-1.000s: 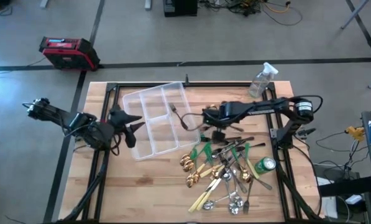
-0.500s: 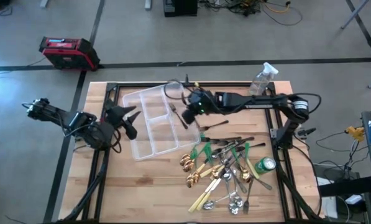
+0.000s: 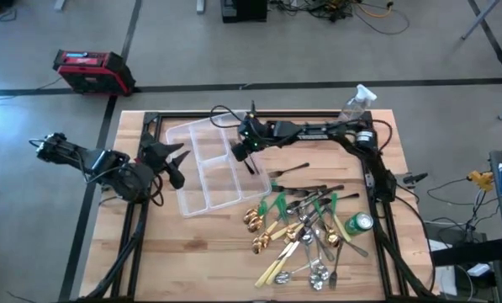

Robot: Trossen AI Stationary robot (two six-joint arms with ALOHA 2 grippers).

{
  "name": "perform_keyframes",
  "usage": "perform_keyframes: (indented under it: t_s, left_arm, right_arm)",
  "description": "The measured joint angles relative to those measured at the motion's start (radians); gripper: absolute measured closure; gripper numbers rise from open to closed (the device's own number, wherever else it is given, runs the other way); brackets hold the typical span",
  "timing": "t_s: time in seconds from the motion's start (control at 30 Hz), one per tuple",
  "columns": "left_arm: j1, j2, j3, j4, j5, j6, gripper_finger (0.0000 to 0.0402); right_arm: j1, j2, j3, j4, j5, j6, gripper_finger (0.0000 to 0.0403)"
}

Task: Sort silverware
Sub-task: Put the black fork into the transparent silverware tray

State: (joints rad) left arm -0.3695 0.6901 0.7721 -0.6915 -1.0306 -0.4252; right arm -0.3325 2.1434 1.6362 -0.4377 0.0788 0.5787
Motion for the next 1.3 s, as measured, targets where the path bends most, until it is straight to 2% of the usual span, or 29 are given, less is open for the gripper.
perform_keyframes:
  t_s: [0.2,0.6,0.83,1.03,1.17,1.3]
  left_arm:
    - [0.0,0.007,-0.001,-0.009,0.001,-0.002,0.0283]
    - [0.0,0.009,-0.001,-0.023,0.001,-0.022,0.0283]
    - [0.0,0.009,-0.002,-0.023,0.001,-0.026,0.0283]
    - [0.0,0.009,-0.002,-0.021,-0.002,-0.029,0.0282]
    - [0.0,0.009,-0.002,-0.018,-0.004,-0.03,0.0283]
    - [0.0,0.009,-0.002,-0.019,-0.004,-0.033,0.0283]
  right_arm:
    - [-0.008,0.099,0.068,0.008,-0.002,0.003,0.0401]
    - [0.006,0.102,0.097,-0.052,0.03,-0.05,0.0402]
    - [0.042,0.09,0.097,-0.144,0.177,-0.111,0.0403]
    - [0.067,0.087,0.098,-0.176,0.193,-0.149,0.0401]
    - [0.074,0.087,0.098,-0.181,0.184,-0.163,0.0374]
    - [0.083,0.085,0.098,-0.179,0.178,-0.182,0.0316]
